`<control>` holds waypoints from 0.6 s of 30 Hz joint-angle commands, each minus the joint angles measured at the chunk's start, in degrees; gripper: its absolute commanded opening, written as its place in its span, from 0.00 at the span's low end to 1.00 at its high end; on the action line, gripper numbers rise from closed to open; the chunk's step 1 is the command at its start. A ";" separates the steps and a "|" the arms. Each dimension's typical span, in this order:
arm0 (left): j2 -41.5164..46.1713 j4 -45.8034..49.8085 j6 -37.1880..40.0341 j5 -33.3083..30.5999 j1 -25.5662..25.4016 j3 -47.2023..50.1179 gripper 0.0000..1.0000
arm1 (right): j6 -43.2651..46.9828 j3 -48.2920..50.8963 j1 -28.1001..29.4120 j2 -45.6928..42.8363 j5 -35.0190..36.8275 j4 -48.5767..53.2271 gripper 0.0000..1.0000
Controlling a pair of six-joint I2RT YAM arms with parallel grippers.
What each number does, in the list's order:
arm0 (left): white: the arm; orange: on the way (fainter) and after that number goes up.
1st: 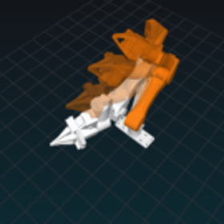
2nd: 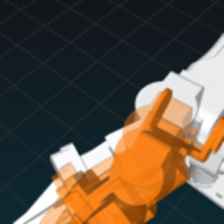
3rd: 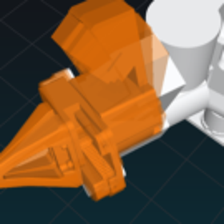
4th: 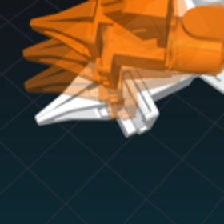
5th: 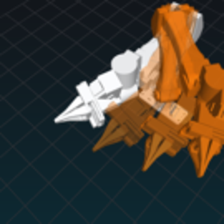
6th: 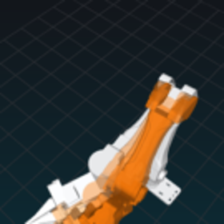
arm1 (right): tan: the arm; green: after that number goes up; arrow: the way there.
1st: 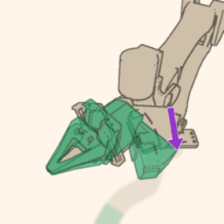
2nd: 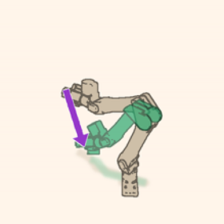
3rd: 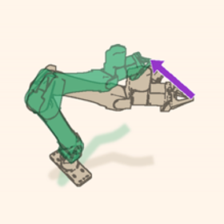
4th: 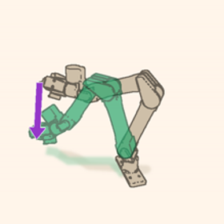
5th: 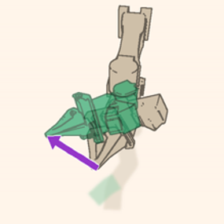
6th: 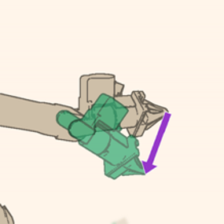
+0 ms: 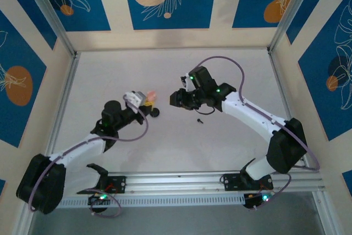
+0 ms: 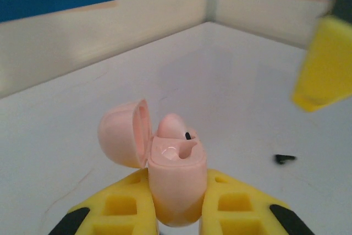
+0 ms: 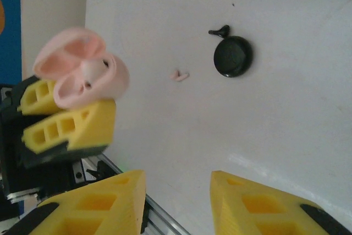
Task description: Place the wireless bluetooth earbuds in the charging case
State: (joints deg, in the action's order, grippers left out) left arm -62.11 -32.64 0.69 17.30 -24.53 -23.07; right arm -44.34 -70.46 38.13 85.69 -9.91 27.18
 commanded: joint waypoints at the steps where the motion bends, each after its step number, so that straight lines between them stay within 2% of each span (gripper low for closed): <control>1: 3.67 8.63 -6.75 -2.50 5.83 -0.60 0.14 | -0.93 -5.09 2.08 4.18 3.03 5.21 0.36; 6: 6.53 15.79 -12.04 -1.20 13.75 -1.49 0.15 | -3.09 -13.73 5.17 12.72 3.32 8.88 0.38; 9: 6.50 18.82 -15.56 0.88 19.13 -2.30 0.15 | 0.12 -19.34 7.47 18.36 2.80 9.21 0.39; 13: 6.05 20.84 -19.63 3.95 25.76 -2.55 0.15 | 14.92 -25.89 9.31 24.88 2.77 8.46 0.41; 18: 4.49 21.14 -22.38 4.93 30.19 -2.33 0.16 | 41.85 -30.21 9.25 29.25 -4.79 4.93 0.45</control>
State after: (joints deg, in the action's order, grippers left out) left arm -56.69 -12.95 -17.98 19.59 3.38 -23.97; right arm -23.97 -97.08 47.66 113.62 -9.17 33.69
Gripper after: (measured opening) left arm 0.158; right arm 0.444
